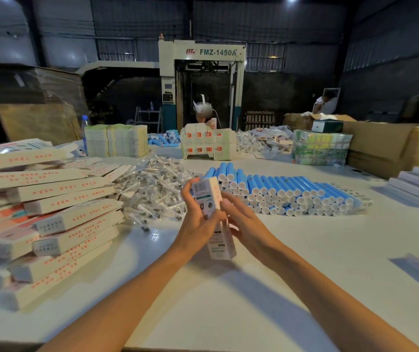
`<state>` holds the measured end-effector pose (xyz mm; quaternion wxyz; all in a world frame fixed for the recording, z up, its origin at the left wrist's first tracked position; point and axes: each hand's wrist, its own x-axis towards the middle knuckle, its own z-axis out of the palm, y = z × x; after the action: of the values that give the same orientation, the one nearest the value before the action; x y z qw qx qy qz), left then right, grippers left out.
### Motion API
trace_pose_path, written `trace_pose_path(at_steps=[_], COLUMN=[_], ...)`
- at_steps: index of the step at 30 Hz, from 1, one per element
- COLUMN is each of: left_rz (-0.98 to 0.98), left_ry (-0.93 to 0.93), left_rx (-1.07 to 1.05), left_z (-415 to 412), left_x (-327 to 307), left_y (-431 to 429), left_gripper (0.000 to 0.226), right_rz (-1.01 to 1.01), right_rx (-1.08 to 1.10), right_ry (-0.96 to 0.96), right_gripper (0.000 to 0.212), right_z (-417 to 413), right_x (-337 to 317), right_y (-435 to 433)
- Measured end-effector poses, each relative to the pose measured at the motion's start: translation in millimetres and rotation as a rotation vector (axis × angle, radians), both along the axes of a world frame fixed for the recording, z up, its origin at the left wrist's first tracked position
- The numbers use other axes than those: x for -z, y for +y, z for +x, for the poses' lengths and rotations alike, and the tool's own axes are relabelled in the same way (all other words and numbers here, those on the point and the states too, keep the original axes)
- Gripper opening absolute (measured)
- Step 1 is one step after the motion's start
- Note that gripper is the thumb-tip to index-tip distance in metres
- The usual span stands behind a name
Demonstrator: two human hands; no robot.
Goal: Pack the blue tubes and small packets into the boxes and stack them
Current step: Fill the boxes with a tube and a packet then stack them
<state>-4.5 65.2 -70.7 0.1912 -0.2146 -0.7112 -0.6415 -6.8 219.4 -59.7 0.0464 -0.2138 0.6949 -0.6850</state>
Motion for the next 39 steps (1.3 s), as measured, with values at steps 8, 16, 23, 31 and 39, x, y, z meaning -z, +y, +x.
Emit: trace_pose_path(at_steps=[8, 16, 23, 31, 39], left_rz=[-0.067, -0.587, -0.761, -0.805, -0.809], left_ry=[0.008, 0.091, 0.274, 0.287, 0.248], left_rx=[0.132, 0.049, 0.069, 0.081, 0.101], left_z=[-1, -16, -16, -14, -11], left_x=[8, 34, 37, 35, 32], left_y=[11, 9, 4, 3, 1], left_gripper=[0.108, 0.067, 0.024, 0.022, 0.024], right_rz=[0.104, 0.487, 1.229, 1.615, 1.71], right_rx=[0.008, 0.505, 1.007, 1.129, 1.218], right_ry=[0.111, 0.276, 0.275, 0.24, 0.176], right_gripper=[0.045, 0.04, 0.048, 0.043, 0.046], right_z=[36, 67, 105, 135, 148], right_x=[-1, 8, 36, 48, 48], right_y=[7, 114, 247, 298, 289])
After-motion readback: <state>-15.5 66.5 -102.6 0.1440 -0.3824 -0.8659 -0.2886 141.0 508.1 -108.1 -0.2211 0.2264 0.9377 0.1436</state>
